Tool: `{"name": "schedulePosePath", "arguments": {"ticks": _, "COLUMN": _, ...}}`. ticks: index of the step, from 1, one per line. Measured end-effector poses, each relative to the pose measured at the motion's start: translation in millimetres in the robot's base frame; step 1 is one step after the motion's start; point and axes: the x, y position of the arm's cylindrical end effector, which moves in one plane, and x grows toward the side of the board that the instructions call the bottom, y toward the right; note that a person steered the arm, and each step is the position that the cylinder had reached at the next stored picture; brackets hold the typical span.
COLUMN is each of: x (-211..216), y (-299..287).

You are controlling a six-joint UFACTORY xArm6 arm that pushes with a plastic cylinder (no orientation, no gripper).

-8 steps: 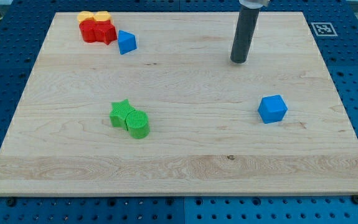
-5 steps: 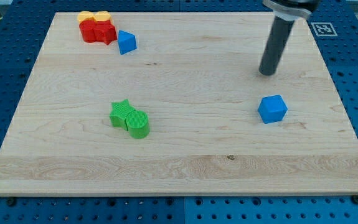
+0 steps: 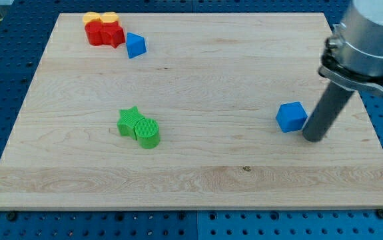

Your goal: Drag the blue cube to the right of the blue triangle

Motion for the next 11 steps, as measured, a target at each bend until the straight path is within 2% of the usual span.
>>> {"name": "schedulePosePath", "arguments": {"ticks": 5, "x": -91.0, "y": -41.1}}
{"name": "schedulePosePath", "arguments": {"ticks": 6, "x": -96.5, "y": -43.2}}
{"name": "schedulePosePath", "arguments": {"ticks": 7, "x": -61.7, "y": -43.2}}
{"name": "schedulePosePath", "arguments": {"ticks": 8, "x": -62.9, "y": -43.2}}
{"name": "schedulePosePath", "arguments": {"ticks": 9, "x": -96.1, "y": -46.4}}
{"name": "schedulePosePath", "arguments": {"ticks": 10, "x": -106.0, "y": -50.9}}
{"name": "schedulePosePath", "arguments": {"ticks": 11, "x": -91.7, "y": -53.1}}
